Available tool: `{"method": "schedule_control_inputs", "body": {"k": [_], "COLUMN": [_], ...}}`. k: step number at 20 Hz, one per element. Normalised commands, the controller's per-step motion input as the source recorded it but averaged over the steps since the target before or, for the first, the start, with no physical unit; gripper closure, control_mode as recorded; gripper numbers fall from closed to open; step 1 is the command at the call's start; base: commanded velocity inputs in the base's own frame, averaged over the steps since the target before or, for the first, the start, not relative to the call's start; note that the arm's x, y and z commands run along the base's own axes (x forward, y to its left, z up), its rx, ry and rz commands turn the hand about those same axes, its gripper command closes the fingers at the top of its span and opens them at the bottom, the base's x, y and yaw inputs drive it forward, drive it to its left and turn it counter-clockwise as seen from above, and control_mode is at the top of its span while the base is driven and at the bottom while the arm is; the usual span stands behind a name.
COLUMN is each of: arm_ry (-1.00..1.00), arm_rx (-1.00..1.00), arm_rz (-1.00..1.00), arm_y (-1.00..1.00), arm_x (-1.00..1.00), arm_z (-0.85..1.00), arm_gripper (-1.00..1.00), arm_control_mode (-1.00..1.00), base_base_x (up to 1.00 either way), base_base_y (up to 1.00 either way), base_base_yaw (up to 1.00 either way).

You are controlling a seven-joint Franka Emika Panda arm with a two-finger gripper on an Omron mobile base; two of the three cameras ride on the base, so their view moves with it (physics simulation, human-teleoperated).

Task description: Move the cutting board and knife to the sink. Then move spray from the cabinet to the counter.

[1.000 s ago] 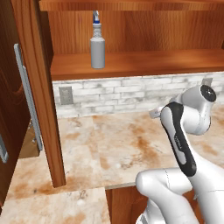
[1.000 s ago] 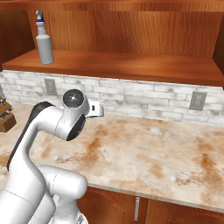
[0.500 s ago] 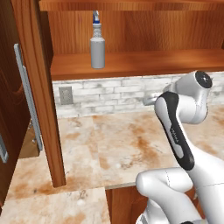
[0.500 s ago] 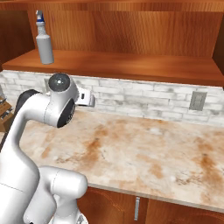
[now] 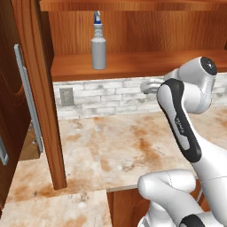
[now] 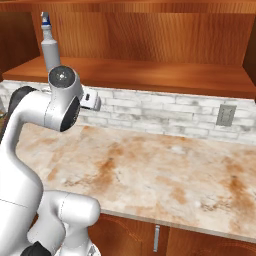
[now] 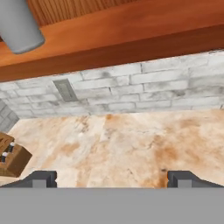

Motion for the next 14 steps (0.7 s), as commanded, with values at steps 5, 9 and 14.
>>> {"method": "schedule_control_inputs", "body": {"k": [5, 9, 14], "arm_ry": [-0.03, -0.01, -0.01], "arm_rx": [0.09, 0.07, 0.01], "arm_rz": [0.0, 0.0, 0.0], "arm_y": [0.18, 0.2, 0.24], "arm_x": [-0.08, -0.06, -0.01], "arm_z": [0.39, 0.38, 0.3], "arm_gripper": [-1.0, -1.0, -1.0], "arm_control_mode": [-1.0, -1.0, -1.0], "base_base_x": [0.0, 0.0, 0.0], "base_base_y": [0.0, 0.0, 0.0], "base_base_yaw": [0.0, 0.0, 0.0]}}
